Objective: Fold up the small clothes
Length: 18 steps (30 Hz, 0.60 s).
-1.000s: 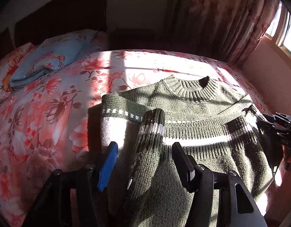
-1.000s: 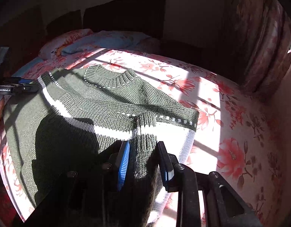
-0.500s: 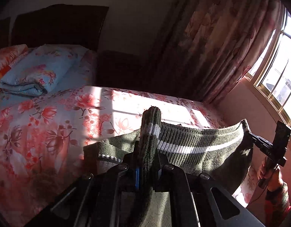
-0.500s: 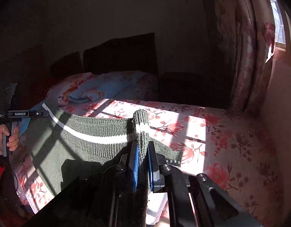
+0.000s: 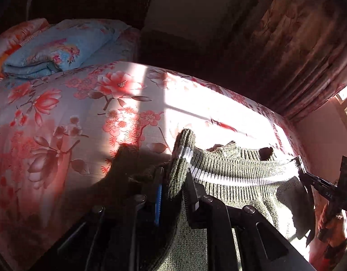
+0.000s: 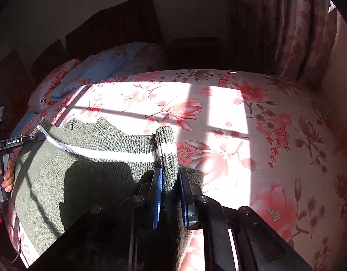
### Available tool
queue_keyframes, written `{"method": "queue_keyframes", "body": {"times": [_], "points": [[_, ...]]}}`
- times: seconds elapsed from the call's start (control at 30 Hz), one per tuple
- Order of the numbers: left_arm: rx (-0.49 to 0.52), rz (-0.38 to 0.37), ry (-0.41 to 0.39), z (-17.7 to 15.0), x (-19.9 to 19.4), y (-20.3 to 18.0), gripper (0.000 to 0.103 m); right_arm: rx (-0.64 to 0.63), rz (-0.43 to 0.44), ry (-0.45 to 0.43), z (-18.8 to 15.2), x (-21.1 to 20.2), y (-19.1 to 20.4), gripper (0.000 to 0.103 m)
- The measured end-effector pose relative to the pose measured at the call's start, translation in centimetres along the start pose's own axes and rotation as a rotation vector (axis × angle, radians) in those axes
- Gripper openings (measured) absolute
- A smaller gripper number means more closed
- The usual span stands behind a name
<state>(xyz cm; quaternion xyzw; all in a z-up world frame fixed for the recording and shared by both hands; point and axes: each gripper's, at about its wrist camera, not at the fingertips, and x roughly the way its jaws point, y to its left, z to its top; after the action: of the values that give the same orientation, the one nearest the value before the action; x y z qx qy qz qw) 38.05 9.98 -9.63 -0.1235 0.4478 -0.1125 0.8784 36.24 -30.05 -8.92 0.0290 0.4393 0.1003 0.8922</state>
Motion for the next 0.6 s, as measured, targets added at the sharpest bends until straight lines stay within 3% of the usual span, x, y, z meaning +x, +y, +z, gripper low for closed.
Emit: {"method": "queue_keyframes", "body": {"times": [0.03,0.1,0.13,0.2,0.3,0.37,0.4,0.43,0.5,0.53,0.6], "points": [[0.007,0.020,-0.058,0.2,-1.5,-0.5,0.103,-0.007,-0.038,-0.034,0.2,-1.2,0.5,0.028],[-0.004,0.002,-0.167,0.3,-3.9,-1.7,0.103,-0.035,-0.056,-0.101,1.1,-2.8,2.2,0.042],[-0.004,-0.014,-0.187,0.5,-4.3,-2.5,0.103,-0.044,-0.027,-0.113,1.5,-3.0,3.2,0.043],[0.036,-0.003,-0.147,0.7,-3.3,-4.4,0.103,-0.090,0.026,-0.087,2.0,-2.0,6.1,0.048],[0.103,0.072,-0.059,0.0,0.4,-5.4,0.103,-0.187,-0.016,-0.015,1.1,1.1,9.5,0.048],[0.106,0.149,-0.010,-1.0,2.9,-4.1,0.103,-0.206,-0.079,0.031,-0.4,3.2,9.1,0.048],[0.084,0.150,-0.014,-0.8,2.9,-3.6,0.103,-0.209,-0.118,0.043,-1.0,4.2,8.3,0.048],[0.046,0.128,-0.039,-0.3,2.4,-3.2,0.103,-0.154,-0.061,-0.001,-1.3,4.1,6.7,0.051],[0.007,0.130,-0.038,-0.1,2.4,-2.5,0.103,-0.012,0.036,-0.007,-0.8,3.4,4.3,0.047],[0.006,0.149,-0.036,-0.2,2.3,-2.5,0.103,0.029,0.052,-0.008,-0.6,3.1,3.7,0.047],[-0.004,0.170,-0.072,-0.8,1.0,-3.2,0.103,0.048,-0.004,-0.034,-0.7,1.8,3.7,0.047]]}}
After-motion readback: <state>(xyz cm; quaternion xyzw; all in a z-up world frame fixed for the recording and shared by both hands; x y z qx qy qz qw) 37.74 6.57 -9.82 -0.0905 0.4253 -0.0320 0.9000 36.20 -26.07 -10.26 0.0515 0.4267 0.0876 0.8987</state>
